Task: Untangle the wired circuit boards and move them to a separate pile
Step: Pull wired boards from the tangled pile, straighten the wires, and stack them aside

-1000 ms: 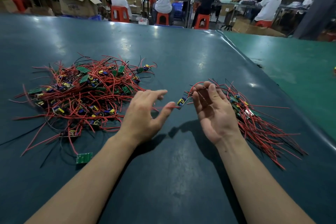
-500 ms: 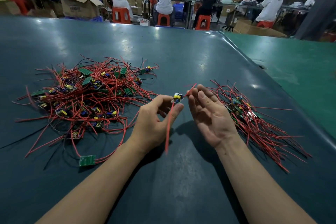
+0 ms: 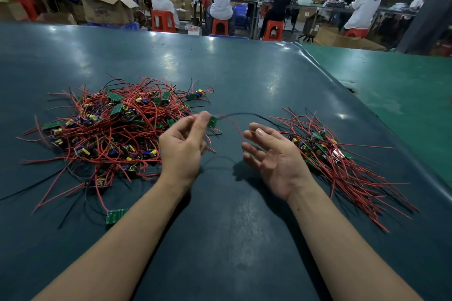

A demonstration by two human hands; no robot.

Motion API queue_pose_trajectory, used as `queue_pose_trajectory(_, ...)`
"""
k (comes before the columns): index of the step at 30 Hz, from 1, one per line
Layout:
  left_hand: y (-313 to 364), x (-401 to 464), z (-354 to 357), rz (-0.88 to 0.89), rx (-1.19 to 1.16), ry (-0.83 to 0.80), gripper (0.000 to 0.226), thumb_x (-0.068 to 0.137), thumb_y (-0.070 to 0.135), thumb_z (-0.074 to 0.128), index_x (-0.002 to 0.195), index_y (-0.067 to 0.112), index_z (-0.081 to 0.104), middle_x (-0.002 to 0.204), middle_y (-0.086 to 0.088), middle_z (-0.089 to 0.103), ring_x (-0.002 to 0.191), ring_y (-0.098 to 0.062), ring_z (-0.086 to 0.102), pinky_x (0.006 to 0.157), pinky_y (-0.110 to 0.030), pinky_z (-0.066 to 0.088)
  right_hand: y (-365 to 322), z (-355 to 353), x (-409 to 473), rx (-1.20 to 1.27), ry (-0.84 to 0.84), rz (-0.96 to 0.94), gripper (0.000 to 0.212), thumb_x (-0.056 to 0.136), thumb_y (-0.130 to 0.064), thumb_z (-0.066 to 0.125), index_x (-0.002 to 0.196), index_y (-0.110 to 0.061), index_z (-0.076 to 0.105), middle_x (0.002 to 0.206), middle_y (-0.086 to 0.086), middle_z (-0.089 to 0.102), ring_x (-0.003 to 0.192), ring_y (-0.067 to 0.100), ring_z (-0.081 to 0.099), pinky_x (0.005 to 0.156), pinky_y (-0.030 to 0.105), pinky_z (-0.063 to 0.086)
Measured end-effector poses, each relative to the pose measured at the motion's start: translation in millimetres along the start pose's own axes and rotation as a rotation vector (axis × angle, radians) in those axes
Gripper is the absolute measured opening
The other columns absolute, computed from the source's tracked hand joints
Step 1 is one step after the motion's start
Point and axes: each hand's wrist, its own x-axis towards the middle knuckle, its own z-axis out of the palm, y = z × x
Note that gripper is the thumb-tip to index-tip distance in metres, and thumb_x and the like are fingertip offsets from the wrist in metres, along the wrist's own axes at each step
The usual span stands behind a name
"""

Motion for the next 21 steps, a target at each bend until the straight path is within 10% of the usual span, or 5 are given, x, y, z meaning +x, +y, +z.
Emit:
queue_pose_trajectory(4,9,15,-6,-0.132,-0.288,0.111,0.033,0.099,0.003,0.051,0.131,-0.001,0.047,0.108,-0.009,0.067,0.074,-0.010,0.065,0.067,-0.020,0.050,-2,-2,-1,-0.038,0.041,0.009,0.013,0.093,-0.012,0.058,0.096,-0.015,0.070,0.079,-0.001,0.071,0.061,0.012,0.062,0.052,0.021,0.051)
queue_pose_trajectory(6,6,12,-10,-0.074,-0.007,0.079,0.052,0.097,0.001,0.053,0.145,-0.006,0.032,0.129,-0.013,0.060,0.091,-0.013,0.065,0.075,-0.018,0.053,-2,-2,-2,-0.047,0.046,0.011,0.013,0.093,-0.012,0.058,0.097,-0.016,0.070,0.078,-0.002,0.070,0.060,0.011,0.062,0.051,0.020,0.050)
queue_pose_trajectory(10,-7,-3,-19,0.533,1.110,-0.037,0.038,0.080,0.009,0.055,0.115,0.016,0.069,0.114,-0.001,0.068,0.104,-0.027,0.057,0.084,-0.038,0.043,-1,-3,-2,-0.052,0.040,0.019,0.014,0.093,-0.012,0.057,0.096,-0.017,0.070,0.078,-0.003,0.070,0.059,0.010,0.061,0.049,0.019,0.048)
queue_pose_trajectory(13,-6,7,-30,0.258,1.505,-0.012,0.053,0.075,0.014,0.059,0.127,0.024,0.059,0.128,0.000,0.059,0.120,-0.028,0.044,0.091,-0.041,0.033,-2,-4,-3,-0.045,0.037,0.014,0.015,0.093,-0.011,0.057,0.095,-0.017,0.071,0.079,-0.003,0.070,0.060,0.010,0.061,0.049,0.020,0.046)
queue_pose_trajectory(21,-1,13,-37,0.165,1.568,0.040,0.022,0.086,0.019,0.063,0.106,0.025,0.071,0.113,-0.004,0.063,0.108,-0.032,0.047,0.086,-0.042,0.036,-2,-6,-2,-0.045,0.024,0.012,0.018,0.093,-0.010,0.055,0.094,-0.017,0.072,0.080,-0.002,0.070,0.060,0.011,0.061,0.047,0.020,0.045)
